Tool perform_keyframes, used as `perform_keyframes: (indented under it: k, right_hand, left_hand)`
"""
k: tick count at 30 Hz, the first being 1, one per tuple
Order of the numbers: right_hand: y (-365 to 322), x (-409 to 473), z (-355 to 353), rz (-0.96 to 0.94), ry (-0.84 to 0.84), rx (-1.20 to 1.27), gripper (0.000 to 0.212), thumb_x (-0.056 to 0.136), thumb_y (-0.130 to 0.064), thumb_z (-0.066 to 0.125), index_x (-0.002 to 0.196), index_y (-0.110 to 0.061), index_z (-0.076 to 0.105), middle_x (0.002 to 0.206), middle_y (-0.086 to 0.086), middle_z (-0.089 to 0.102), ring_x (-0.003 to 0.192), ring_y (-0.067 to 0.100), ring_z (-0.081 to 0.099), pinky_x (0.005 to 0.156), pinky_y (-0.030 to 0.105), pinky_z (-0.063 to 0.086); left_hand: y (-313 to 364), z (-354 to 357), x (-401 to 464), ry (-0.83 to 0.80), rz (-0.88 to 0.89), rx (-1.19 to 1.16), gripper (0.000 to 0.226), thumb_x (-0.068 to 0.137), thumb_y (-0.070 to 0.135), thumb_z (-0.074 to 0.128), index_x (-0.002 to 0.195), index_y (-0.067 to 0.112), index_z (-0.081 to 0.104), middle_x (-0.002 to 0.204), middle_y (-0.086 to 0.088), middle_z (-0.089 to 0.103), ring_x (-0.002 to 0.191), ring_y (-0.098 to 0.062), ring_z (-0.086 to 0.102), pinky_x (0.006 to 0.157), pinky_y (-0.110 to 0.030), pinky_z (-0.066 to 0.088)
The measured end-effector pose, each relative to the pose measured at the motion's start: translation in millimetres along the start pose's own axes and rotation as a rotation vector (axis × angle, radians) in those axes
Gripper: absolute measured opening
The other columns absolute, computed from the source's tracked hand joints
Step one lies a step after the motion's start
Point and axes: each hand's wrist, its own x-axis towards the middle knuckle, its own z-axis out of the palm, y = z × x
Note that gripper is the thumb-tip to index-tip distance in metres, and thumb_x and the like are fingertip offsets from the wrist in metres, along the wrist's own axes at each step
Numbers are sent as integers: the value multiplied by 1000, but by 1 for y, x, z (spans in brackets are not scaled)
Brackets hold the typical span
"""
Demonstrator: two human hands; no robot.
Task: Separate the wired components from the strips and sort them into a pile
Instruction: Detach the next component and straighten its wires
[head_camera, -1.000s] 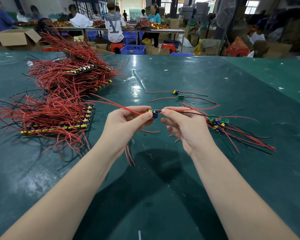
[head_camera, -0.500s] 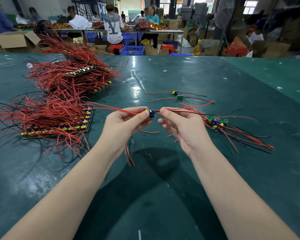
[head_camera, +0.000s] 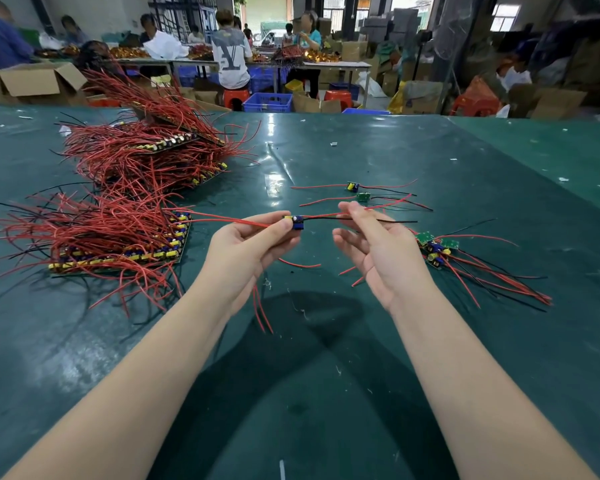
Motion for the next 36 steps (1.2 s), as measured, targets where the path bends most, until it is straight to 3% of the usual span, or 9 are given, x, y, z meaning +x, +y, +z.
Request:
perform_keyframes:
  k: [3, 9, 19, 29, 36]
  right_hand:
    - [-3, 2, -3, -2, -40, 47, 6, 88, 1, 64, 83, -2, 64, 69, 4, 67, 57, 12, 66, 59, 18, 55]
    - [-7, 5, -9, 19, -149, 118, 14, 85, 13, 58, 81, 2, 66, 72, 9, 71, 74, 20, 73, 68, 19, 56]
    - [-4, 9, -13, -136, -114, -83, 10, 87, 6, 62, 84, -1, 70, 73, 7, 72, 67, 21, 72, 64, 20, 56]
    - [4, 12, -17, -131, -26, -210, 5, 86, 3, 66, 84, 0, 70, 70, 5, 72, 66, 20, 72, 61, 20, 56]
    - [-3, 10, -13, -118, -108, -61, 5, 85, 4, 66, 84, 0, 68, 70, 6, 70, 65, 20, 70, 64, 22, 56]
  left_hand:
    - [2, 0, 0, 4, -21, 0, 11, 89, -3, 57, 98, -5, 64, 85, -12, 74, 80, -19, 72, 73, -22, 57]
    - [3, -1, 1, 20, -40, 7, 11, 89, -3, 58, 97, -4, 65, 84, -11, 74, 81, -18, 72, 73, -22, 57]
    - [2, -3, 1, 23, -65, 42, 10, 89, -2, 59, 97, -4, 66, 85, -11, 74, 81, -19, 72, 75, -23, 58]
    - [-3, -5, 1, 96, 159, 424, 11, 81, 3, 73, 85, 13, 72, 83, -9, 75, 81, -24, 73, 82, -32, 58]
    - [1, -9, 4, 132, 37, 208, 9, 85, -1, 67, 94, -1, 68, 88, -16, 72, 80, -22, 71, 77, -26, 58]
